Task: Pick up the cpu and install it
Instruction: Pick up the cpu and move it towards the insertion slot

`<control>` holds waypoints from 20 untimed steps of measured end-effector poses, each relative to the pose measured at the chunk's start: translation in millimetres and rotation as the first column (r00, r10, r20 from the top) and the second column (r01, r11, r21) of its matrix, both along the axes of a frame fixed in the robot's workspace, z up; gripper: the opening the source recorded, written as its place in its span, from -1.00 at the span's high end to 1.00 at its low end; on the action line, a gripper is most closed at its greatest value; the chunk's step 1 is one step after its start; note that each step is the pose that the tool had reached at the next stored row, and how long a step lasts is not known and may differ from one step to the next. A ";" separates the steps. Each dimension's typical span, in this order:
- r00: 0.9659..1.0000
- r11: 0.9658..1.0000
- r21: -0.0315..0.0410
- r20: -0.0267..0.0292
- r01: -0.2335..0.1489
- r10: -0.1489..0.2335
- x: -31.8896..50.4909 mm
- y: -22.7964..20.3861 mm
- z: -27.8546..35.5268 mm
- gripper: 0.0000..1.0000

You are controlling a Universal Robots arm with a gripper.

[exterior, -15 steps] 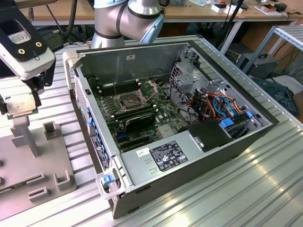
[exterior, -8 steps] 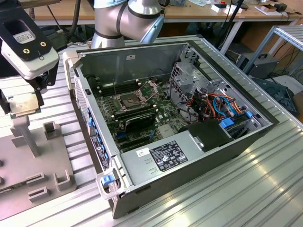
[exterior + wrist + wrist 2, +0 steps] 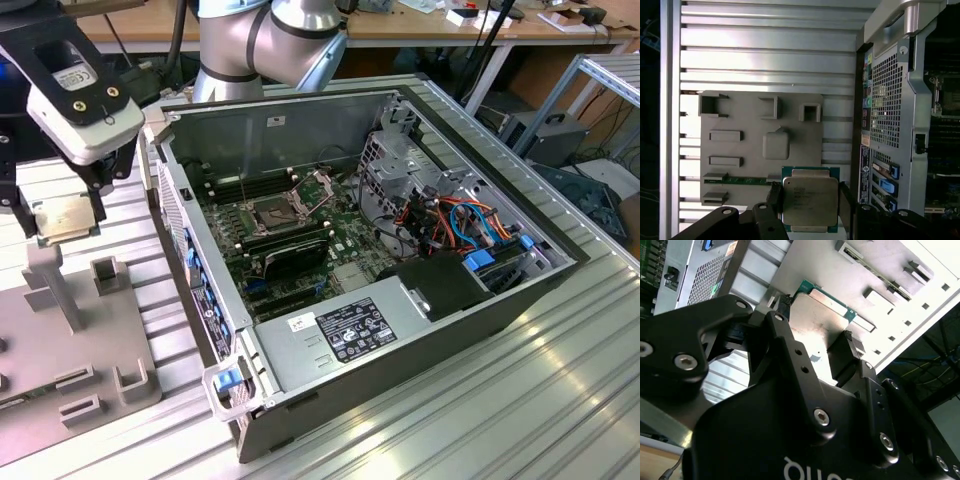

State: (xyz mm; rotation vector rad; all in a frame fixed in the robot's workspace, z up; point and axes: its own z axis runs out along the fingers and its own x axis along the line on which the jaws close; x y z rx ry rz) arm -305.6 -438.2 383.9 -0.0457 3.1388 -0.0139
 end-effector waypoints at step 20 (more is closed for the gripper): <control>1.000 1.000 0.000 0.000 0.000 0.000 32.6 0.0 0.1 -0.09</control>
